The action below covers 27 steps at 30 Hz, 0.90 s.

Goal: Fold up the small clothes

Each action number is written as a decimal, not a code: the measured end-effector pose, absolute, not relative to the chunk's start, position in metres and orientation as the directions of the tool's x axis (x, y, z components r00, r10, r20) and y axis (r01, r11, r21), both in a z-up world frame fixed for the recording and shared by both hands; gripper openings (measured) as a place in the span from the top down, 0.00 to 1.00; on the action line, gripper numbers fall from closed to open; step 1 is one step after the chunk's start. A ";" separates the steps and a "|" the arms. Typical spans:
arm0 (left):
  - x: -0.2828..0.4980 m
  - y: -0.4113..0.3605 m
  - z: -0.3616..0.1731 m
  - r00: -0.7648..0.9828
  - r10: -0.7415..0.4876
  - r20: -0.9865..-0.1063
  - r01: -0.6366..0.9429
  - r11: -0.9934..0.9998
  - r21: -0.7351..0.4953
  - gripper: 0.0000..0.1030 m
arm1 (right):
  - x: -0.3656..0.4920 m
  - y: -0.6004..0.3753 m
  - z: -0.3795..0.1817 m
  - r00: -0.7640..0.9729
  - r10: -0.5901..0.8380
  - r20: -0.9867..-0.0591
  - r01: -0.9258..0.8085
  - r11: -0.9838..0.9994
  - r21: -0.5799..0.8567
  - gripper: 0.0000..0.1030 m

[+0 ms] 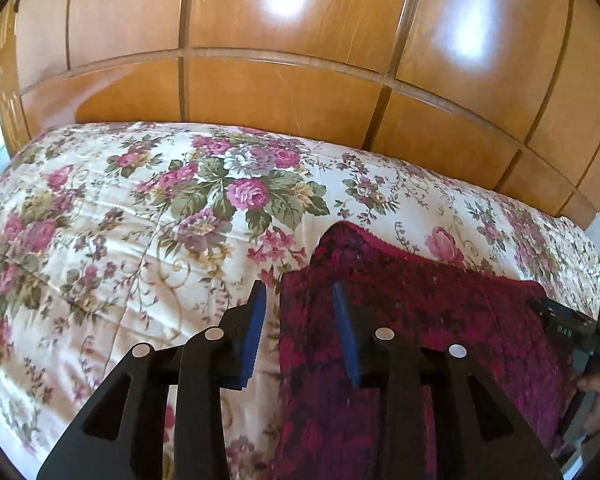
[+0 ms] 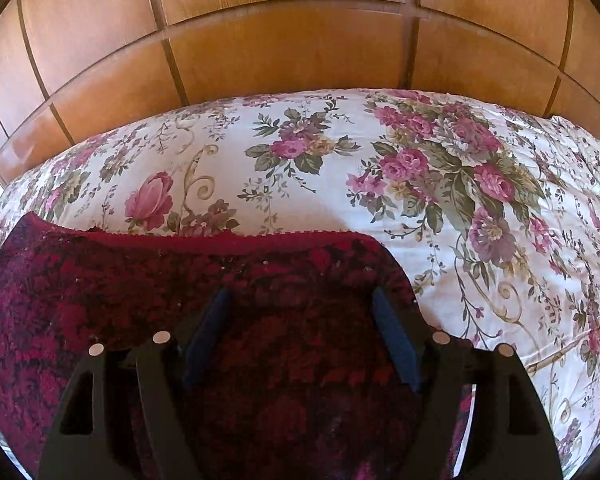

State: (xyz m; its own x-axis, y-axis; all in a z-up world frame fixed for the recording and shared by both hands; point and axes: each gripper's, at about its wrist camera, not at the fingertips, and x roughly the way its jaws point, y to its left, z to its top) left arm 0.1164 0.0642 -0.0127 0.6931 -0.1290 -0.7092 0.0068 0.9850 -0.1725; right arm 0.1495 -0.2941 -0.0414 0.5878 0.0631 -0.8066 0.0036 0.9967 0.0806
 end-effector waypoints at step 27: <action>0.107 0.071 -0.041 0.625 -0.190 -0.757 0.024 0.974 -0.225 0.80 | 0.108 -0.322 -0.018 0.582 0.037 -0.813 0.061 0.994 0.089 0.75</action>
State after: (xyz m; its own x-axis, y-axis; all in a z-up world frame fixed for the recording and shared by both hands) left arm 0.1073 0.0709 -0.0411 0.6252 -0.1899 -0.7570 0.0239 0.9742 -0.2246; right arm 0.1083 -0.3219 -0.0183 0.5816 0.0367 -0.8127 0.0615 0.9941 0.0889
